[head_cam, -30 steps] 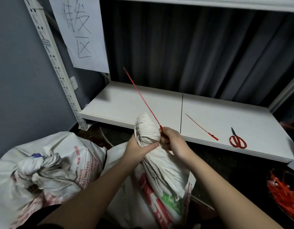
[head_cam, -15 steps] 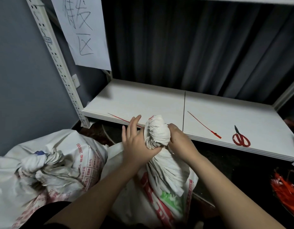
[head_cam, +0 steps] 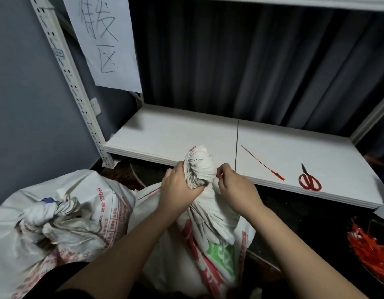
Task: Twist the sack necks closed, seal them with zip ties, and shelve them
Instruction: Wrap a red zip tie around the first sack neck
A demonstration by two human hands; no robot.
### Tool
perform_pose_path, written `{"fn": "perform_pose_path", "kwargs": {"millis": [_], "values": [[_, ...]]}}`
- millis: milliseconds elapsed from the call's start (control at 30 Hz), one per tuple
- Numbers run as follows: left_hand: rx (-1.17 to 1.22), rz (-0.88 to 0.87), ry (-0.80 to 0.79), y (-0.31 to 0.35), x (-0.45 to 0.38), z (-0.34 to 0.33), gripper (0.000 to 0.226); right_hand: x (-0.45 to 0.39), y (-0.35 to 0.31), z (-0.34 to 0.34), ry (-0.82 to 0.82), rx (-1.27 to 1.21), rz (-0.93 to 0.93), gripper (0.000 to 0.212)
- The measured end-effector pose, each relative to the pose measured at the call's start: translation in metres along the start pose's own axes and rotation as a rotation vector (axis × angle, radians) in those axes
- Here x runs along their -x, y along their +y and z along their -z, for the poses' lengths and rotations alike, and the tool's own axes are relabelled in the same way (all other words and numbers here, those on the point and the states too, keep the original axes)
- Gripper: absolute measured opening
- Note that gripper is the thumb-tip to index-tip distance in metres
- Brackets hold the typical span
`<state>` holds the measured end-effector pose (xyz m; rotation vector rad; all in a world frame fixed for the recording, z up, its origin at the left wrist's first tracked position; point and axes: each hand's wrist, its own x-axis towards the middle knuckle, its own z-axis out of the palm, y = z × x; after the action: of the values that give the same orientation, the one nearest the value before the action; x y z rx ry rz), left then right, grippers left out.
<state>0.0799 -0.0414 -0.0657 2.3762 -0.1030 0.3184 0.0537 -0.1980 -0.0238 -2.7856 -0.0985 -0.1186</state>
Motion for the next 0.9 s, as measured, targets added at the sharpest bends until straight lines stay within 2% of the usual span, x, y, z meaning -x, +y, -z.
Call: {"fn": "perform_pose_path", "kwargs": {"millis": [67, 133, 200, 233, 367, 600, 700, 767, 900], "values": [[0.014, 0.020, -0.014, -0.003, -0.002, -0.003, 0.071, 0.003, -0.004, -0.001, -0.111, -0.137, -0.031, 0.028], [0.008, 0.048, -0.026, -0.003, -0.003, -0.007, 0.067, 0.009, -0.010, -0.004, -0.194, -0.397, -0.092, 0.040], [-0.045, 0.038, -0.030, -0.003, -0.004, -0.011, 0.062, 0.013, -0.015, -0.012, -0.181, -0.629, -0.139, 0.057], [-0.067, 0.032, -0.036, -0.002, -0.003, -0.011, 0.062, 0.013, -0.015, -0.017, -0.153, -0.660, -0.130, 0.060], [-0.063, 0.066, -0.045, 0.000, -0.003, -0.007, 0.070, 0.009, -0.012, -0.024, -0.135, -0.624, -0.078, 0.056], [-0.210, -0.012, -0.047, 0.006, 0.002, 0.001, 0.069, 0.007, -0.012, -0.031, -0.134, -0.662, -0.093, 0.089], [-0.177, -0.027, -0.138, 0.006, 0.001, 0.009, 0.088, 0.007, -0.012, -0.029, -0.151, -0.627, -0.098, 0.099], [-0.176, -0.026, -0.194, 0.009, 0.002, 0.014, 0.101, 0.008, -0.013, -0.030, -0.115, -0.564, -0.102, 0.097], [-0.229, -0.070, -0.307, 0.011, 0.000, 0.024, 0.103, 0.009, -0.013, -0.038, -0.042, -0.519, -0.117, 0.065]]}}
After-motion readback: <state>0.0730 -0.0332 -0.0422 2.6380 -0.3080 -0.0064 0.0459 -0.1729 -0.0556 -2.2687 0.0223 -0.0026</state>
